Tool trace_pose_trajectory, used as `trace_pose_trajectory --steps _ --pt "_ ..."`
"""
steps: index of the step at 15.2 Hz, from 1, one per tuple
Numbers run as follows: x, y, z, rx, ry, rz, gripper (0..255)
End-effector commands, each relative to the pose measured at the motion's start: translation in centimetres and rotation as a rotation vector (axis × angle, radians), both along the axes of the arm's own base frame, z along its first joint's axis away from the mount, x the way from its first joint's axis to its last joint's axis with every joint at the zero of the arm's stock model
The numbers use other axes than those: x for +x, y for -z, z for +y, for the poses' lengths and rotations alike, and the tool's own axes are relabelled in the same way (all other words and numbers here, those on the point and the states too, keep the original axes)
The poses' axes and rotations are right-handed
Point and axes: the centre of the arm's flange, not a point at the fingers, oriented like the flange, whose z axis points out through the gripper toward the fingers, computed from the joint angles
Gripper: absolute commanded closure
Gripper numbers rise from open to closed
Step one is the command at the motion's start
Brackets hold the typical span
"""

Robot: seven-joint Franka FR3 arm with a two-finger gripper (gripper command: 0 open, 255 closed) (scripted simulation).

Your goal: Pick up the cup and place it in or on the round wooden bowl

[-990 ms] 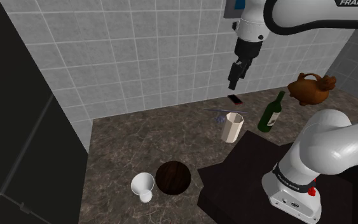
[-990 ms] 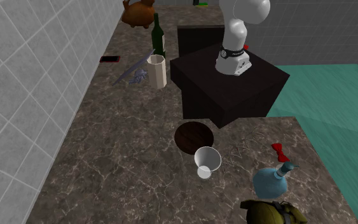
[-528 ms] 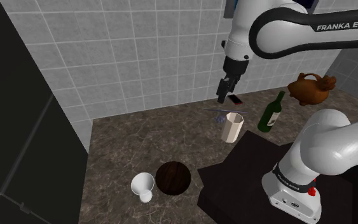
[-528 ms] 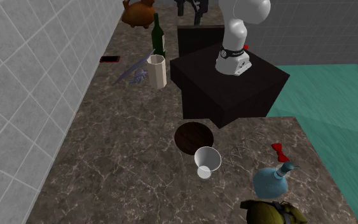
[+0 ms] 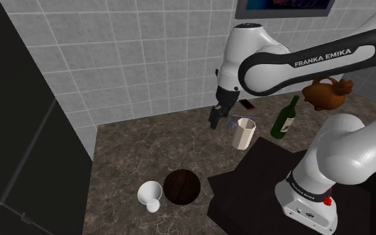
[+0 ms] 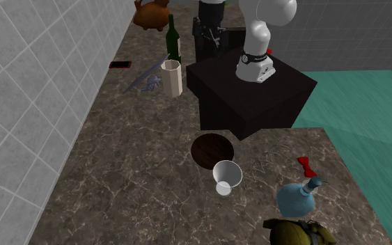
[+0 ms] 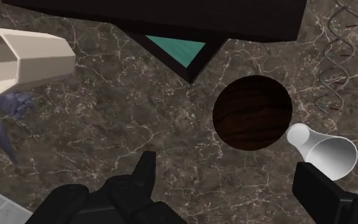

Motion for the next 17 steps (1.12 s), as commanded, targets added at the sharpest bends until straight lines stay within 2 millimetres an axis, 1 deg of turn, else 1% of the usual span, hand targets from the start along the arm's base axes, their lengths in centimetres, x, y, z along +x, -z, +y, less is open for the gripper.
trace_pose_trajectory --steps 1,9,17 --pt "0.6 2.4 1.3 0.017 0.003 -0.006 0" --pt "3.2 10.4 6.6 0.084 0.011 -0.021 0" --pt "6.1 18.0 12.4 0.151 0.019 -0.036 0"
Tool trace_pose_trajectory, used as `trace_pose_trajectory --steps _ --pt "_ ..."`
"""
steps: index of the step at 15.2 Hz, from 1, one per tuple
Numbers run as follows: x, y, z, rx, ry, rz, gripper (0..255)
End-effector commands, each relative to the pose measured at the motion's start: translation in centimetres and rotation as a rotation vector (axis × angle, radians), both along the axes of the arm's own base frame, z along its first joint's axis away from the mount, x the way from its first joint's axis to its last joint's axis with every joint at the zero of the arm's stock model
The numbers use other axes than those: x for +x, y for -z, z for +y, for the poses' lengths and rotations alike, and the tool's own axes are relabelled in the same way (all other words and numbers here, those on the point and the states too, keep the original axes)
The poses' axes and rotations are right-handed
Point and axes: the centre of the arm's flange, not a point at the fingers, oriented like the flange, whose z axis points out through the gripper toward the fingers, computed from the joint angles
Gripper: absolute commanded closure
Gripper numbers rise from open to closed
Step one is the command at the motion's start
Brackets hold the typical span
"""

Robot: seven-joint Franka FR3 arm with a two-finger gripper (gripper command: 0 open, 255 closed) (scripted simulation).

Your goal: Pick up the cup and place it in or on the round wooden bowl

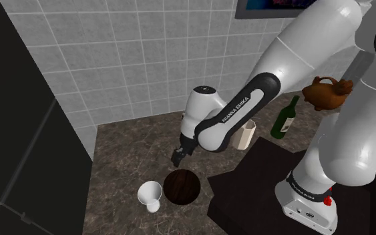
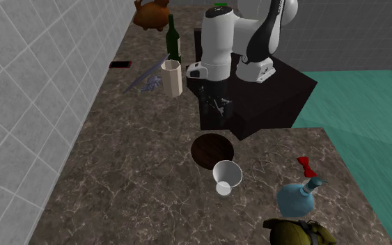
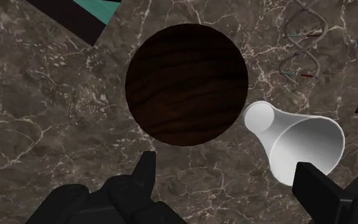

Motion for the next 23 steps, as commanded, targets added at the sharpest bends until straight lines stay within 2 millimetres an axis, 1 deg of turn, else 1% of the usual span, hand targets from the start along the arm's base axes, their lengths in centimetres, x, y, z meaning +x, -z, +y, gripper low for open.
trace_pose_trajectory --steps 1,10,11,18,19,23 --pt "0.6 2.0 1.6 0.018 0.003 -0.004 0" --pt "4.0 10.0 8.7 0.093 0.012 -0.021 0" --pt "4.2 10.4 9.1 0.097 0.012 -0.022 0" --pt "4.6 13.9 10.2 0.097 0.012 -0.022 0" --pt "4.7 14.2 10.2 0.097 0.012 -0.022 0" --pt "4.7 14.2 10.2 0.097 0.012 -0.022 0"
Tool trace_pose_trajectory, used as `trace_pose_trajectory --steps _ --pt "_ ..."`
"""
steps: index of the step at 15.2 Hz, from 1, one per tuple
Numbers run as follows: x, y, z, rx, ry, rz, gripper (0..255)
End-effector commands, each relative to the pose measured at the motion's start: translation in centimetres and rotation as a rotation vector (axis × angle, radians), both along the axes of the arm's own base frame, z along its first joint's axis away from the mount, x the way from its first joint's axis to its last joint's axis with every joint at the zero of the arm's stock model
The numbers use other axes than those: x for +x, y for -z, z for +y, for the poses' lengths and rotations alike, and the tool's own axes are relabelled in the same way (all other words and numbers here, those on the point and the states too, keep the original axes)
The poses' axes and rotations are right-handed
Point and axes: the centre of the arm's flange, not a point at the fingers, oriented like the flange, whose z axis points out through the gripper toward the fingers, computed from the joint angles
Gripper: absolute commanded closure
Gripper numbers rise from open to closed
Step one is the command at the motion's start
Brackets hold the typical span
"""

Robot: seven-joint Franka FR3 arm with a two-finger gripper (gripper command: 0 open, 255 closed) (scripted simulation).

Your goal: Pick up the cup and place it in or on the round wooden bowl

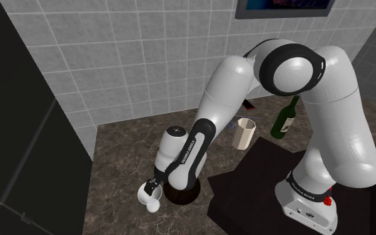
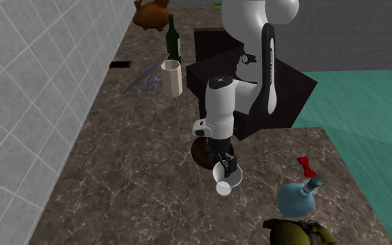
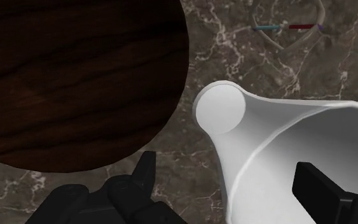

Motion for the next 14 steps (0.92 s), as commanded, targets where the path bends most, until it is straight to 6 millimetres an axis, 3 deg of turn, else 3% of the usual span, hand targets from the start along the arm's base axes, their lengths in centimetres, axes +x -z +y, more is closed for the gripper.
trace_pose_trajectory --steps 1,3,4,14 --pt "0.01 0.02 0.01 0.000 0.000 0.000 0" --pt "0.01 0.02 0.00 0.000 0.000 0.000 0" --pt "0.01 0.02 0.00 0.000 0.000 0.000 255" --pt "0.01 -0.51 0.00 0.000 0.000 0.000 255"
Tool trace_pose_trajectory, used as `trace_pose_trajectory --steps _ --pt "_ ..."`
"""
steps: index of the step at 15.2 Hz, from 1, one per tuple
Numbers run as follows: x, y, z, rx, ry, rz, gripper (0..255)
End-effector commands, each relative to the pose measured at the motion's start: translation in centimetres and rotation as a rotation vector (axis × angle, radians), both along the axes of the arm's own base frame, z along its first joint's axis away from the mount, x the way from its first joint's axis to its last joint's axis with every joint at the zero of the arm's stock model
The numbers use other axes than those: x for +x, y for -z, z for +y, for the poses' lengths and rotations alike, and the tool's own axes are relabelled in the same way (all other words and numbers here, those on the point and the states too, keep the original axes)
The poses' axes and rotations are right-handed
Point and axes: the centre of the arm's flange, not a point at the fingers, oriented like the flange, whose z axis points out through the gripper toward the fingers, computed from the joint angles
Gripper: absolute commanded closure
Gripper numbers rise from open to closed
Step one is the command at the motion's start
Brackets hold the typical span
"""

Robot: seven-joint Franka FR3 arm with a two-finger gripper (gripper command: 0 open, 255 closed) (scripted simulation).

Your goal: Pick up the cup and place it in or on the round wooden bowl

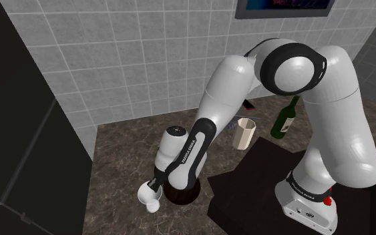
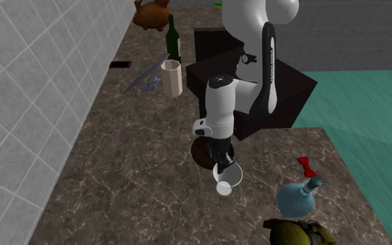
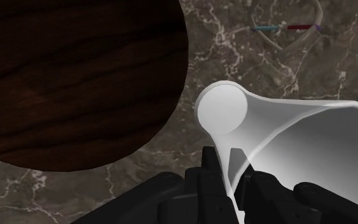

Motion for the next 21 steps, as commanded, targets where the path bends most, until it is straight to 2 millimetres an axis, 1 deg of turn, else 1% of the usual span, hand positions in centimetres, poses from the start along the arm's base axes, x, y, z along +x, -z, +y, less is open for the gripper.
trace_pose_trajectory --steps 1,21 --pt "0.0 -0.8 0.0 0.000 0.000 0.000 255" --pt "0.0 -11.4 0.0 0.000 0.000 0.000 255"
